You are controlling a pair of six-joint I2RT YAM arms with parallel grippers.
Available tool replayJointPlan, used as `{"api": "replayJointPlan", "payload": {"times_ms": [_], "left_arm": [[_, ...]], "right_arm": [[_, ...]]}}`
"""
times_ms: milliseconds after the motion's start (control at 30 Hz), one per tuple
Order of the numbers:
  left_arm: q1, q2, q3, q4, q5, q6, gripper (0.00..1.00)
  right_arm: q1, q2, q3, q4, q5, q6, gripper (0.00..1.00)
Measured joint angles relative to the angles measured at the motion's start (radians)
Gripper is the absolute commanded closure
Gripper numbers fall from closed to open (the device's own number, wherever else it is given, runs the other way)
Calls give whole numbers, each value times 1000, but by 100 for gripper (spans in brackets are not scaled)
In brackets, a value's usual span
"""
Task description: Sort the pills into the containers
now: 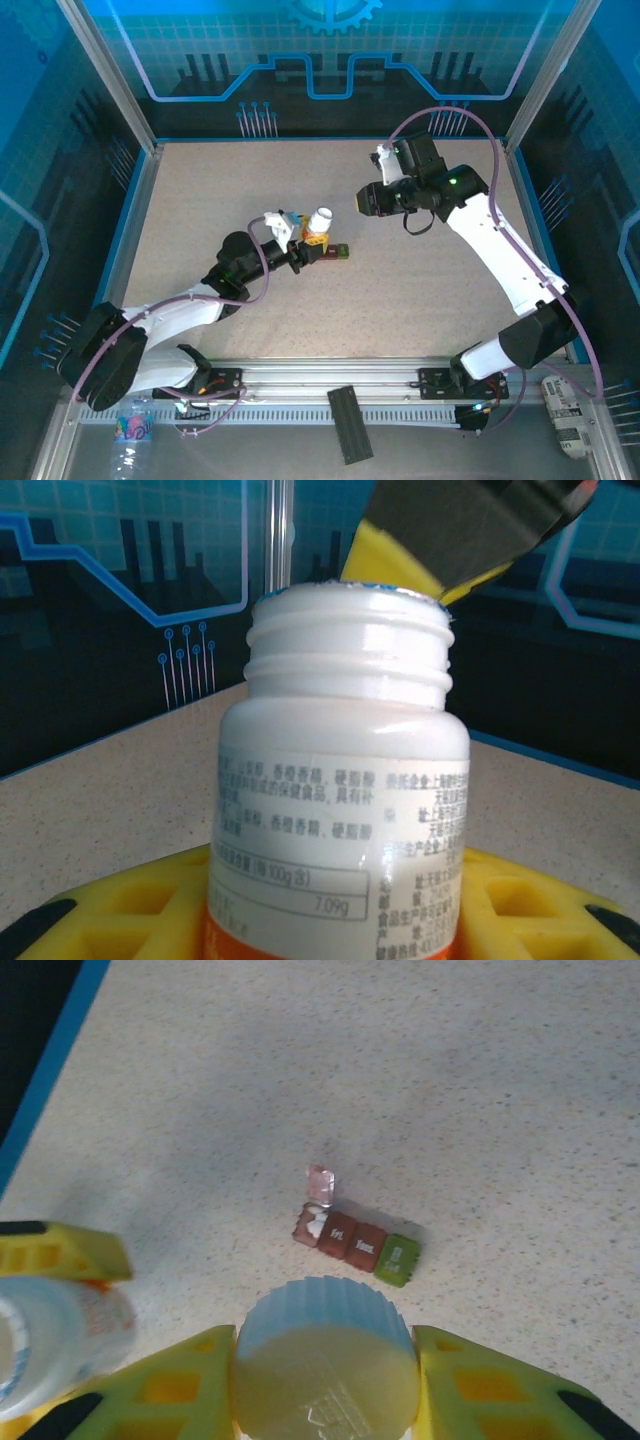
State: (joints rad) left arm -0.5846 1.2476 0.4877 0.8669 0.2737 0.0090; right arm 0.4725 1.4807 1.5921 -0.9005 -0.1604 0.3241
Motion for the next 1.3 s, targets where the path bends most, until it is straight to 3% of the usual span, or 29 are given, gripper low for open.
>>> {"api": "replayJointPlan", "payload": {"times_ms": [700, 1300], "left_arm": [[-11, 69, -1, -70, 24, 107, 100], [-24, 75, 22, -158, 64, 159, 100]], "right_arm": [[0, 60, 39, -71, -298, -132, 68], [22, 108, 35, -79, -369, -169, 68]]}}
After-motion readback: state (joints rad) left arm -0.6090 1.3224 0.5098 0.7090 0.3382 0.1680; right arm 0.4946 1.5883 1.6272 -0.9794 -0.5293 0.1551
